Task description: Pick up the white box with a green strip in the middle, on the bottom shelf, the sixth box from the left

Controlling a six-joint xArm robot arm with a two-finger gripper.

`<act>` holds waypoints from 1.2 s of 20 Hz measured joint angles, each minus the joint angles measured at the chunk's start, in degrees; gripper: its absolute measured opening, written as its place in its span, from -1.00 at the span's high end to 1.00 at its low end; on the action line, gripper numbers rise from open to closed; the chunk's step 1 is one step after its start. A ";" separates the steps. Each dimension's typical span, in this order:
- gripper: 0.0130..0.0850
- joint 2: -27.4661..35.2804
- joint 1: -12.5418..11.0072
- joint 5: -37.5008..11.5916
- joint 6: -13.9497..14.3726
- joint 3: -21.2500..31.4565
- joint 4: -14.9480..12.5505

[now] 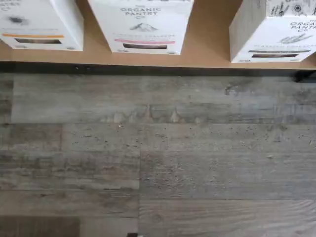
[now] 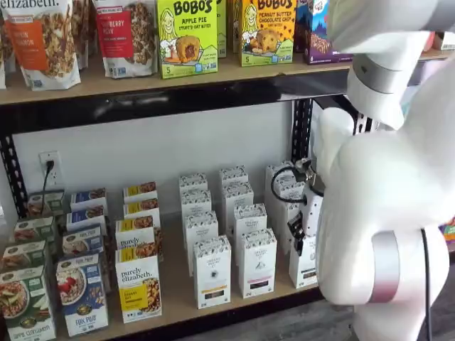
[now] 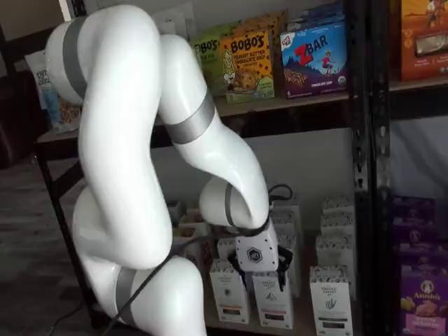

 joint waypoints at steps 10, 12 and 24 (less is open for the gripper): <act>-1.00 19.59 -5.20 -4.65 -11.68 -13.86 6.46; -1.00 22.59 -5.86 -4.64 -14.12 -16.80 8.29; -1.00 34.30 -7.22 -4.47 -20.52 -28.97 13.39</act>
